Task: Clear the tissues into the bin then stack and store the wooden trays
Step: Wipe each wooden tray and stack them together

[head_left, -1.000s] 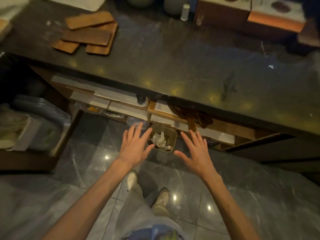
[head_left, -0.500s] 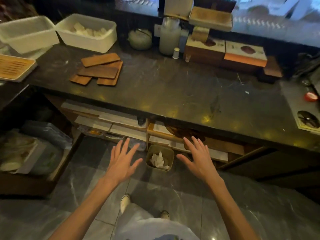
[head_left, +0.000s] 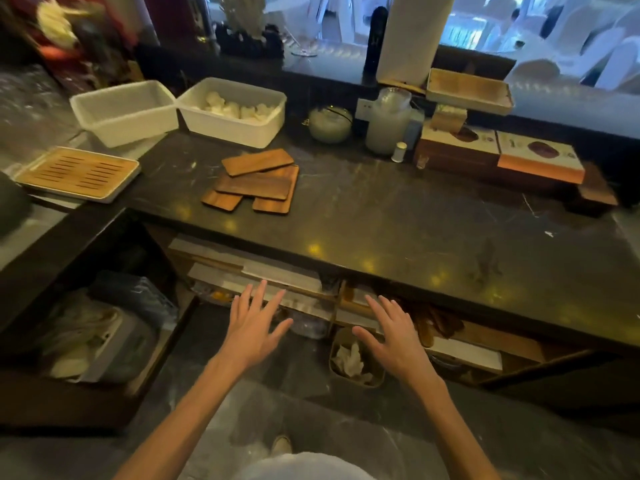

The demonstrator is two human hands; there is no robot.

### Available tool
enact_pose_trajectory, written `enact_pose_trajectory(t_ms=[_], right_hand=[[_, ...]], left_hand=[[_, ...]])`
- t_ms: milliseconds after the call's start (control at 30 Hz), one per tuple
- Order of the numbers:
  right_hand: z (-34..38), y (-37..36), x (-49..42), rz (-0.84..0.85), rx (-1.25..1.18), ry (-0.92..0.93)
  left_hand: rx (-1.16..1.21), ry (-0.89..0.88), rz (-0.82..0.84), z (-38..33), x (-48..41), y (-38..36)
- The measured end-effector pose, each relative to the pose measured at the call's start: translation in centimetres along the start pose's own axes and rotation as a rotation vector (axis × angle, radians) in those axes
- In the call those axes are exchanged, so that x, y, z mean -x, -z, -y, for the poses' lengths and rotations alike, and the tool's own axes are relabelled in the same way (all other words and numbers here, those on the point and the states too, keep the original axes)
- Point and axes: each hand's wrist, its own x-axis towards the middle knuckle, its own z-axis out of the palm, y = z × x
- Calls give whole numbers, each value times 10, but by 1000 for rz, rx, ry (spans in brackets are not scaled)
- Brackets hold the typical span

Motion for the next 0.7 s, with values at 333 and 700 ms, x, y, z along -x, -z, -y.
enact_pose_trajectory(t_ms=[333, 700], right_hand=[[67, -3, -98, 67, -1, 20], [69, 20, -243, 131, 73, 109]], left_hand=[[57, 57, -23, 51, -64, 20], [-36, 181, -103, 97, -173, 49]])
